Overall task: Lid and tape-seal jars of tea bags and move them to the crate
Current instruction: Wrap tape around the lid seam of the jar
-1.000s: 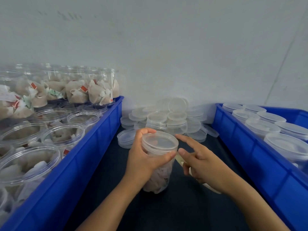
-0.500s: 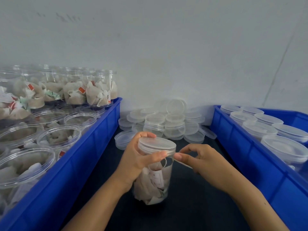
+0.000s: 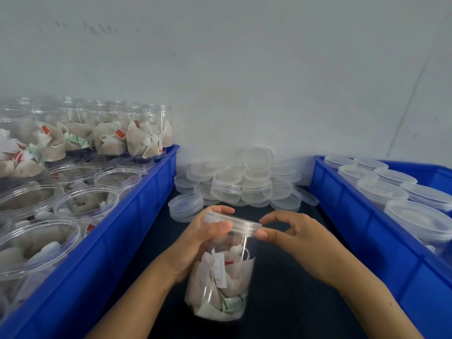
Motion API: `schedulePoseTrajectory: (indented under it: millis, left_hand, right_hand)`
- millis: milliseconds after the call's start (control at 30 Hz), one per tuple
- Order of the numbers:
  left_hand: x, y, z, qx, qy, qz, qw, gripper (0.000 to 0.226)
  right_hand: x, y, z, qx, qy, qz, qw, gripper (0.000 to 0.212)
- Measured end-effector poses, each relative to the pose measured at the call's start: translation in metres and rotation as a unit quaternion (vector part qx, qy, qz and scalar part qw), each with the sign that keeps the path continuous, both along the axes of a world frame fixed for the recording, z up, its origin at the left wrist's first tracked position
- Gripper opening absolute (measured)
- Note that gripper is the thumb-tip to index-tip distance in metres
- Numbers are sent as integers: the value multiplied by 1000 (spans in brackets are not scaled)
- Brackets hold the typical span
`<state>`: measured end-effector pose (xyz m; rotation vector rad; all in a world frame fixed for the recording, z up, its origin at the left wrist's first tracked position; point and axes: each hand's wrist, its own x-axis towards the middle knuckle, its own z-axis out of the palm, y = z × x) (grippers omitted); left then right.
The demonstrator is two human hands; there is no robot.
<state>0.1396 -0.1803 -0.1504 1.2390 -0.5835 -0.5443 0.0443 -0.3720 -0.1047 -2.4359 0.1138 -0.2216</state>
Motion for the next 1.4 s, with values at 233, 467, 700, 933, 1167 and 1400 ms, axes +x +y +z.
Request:
schedulePoseTrajectory:
  millis: [233,467,700,933,1167,1400]
  left_hand:
    - [2,3,1,31,-68,-23,997,97]
    - [4,7,-2,17,-85,-23,996,92]
    - [-1,-3,-4,33,-92,119,988,71]
    - [-26,-27,-10,134,-247,394,875,57]
    - [-39,-29,2,227,-295,404,836,74]
    - [-33,-28,10,128,-125,374,910,87]
  right_hand:
    - [-2,-2,3,31,8,39,999,76]
    - [1,6,-4,27,-18,82,996,64]
    - [4,11,-8,30,-49,6,998,59]
    - [8,25,-24,60,-129,-86,986,41]
    - [4,36,-25,-4,-132,-116,984,53]
    - [-2,42,-20,-32,-153,-40,987,39]
